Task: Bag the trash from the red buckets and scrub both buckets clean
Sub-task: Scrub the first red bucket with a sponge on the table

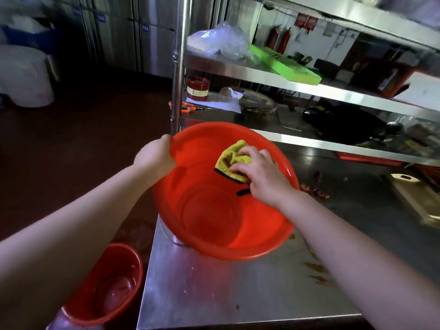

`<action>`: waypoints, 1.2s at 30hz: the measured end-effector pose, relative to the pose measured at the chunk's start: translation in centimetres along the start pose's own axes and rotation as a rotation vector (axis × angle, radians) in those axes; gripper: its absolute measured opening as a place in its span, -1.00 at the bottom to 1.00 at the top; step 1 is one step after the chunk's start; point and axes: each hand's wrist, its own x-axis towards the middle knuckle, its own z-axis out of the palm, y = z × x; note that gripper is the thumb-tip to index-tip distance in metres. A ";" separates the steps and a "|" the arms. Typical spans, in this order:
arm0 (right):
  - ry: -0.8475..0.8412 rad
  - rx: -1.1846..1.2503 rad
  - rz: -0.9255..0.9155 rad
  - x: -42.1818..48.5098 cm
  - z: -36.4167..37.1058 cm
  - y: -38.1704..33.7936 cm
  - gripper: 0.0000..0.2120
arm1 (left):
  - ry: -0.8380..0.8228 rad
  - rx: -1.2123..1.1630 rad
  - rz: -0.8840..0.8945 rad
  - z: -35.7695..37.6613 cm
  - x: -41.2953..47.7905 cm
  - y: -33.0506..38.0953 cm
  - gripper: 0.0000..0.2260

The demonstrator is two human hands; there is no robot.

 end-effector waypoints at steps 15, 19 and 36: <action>0.303 0.010 0.124 -6.2 -1.0 -0.4 -0.45 | -0.008 0.092 0.484 0.8 -6.6 2.6 -0.40; 0.326 0.034 0.170 -7.0 -1.4 -0.6 -0.42 | -0.158 0.241 0.788 1.8 -11.5 4.6 -0.40; 0.331 0.747 0.533 -4.3 -3.3 0.7 -0.21 | -0.050 -0.343 0.230 -3.1 -7.7 4.5 -0.69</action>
